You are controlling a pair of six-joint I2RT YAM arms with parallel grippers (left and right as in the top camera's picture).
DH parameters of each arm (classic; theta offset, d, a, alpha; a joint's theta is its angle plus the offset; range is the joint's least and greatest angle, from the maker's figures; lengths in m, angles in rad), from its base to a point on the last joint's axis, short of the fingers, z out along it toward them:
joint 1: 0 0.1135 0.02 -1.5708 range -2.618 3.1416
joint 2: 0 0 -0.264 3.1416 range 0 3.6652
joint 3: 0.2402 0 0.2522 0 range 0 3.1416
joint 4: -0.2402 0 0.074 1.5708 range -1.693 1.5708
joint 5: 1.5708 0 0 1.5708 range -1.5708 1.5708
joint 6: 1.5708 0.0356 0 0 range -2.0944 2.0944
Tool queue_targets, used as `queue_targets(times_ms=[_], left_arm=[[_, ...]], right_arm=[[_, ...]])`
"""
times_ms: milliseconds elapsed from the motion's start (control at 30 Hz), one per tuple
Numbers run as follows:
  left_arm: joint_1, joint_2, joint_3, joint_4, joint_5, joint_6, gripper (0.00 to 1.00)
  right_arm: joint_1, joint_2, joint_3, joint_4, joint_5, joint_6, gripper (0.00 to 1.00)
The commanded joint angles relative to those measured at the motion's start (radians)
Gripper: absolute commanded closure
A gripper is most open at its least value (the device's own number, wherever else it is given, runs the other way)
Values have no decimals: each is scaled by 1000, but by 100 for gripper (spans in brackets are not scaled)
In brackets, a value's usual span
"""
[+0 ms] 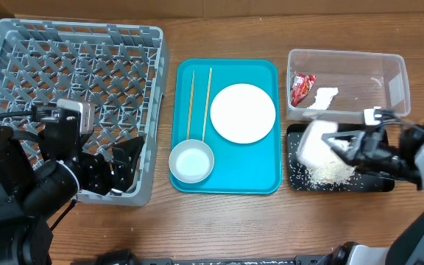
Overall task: Sort waste into correct bins and load items into the dishwasher
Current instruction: 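Tip the bowl over the black tray to pour out the rice, then set the empty bowl back on the teal tray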
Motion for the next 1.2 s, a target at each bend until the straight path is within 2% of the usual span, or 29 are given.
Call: queue_targets(times_ms=[0, 100, 133, 200, 233, 300, 433, 533, 667, 867, 900, 1000, 1067, 1167], left_arm=[[-3, -2, 11, 1, 2, 19, 0], [-3, -2, 11, 1, 2, 19, 1], [-3, -2, 11, 1, 2, 19, 0], [-3, -2, 11, 1, 2, 19, 0], [-3, -2, 11, 1, 2, 19, 0], [-3, -2, 11, 1, 2, 19, 0], [-3, -2, 11, 1, 2, 19, 0], [-3, -2, 11, 1, 2, 19, 1], [-3, -2, 11, 1, 2, 19, 0], [-3, -2, 11, 1, 2, 19, 1], [-3, -2, 11, 1, 2, 19, 0], [-3, -2, 11, 1, 2, 19, 0], [-3, -2, 11, 1, 2, 19, 0], [-3, -2, 11, 1, 2, 19, 0]], right_arm=[[165, -93, 70, -41, 153, -55, 96], [350, -149, 109, -6, 269, 101, 96], [412, -165, 119, 51, 341, 228, 96], [545, -192, 126, 220, 662, 637, 96], [608, -197, 126, 277, 833, 777, 96], [740, -196, 126, 363, 1056, 912, 96], [973, -157, 125, 539, 1203, 943, 96], [1096, -90, 125, 625, 1314, 952, 96], [1168, 42, 125, 674, 1373, 976, 96], [1179, 171, 129, 702, 1374, 975, 95], [1177, 172, 129, 702, 1374, 975, 89], [1176, 171, 138, 698, 1374, 964, 57], [1176, 163, 158, 676, 1374, 964, 51], [1180, 138, 204, 636, 1373, 964, 48]])
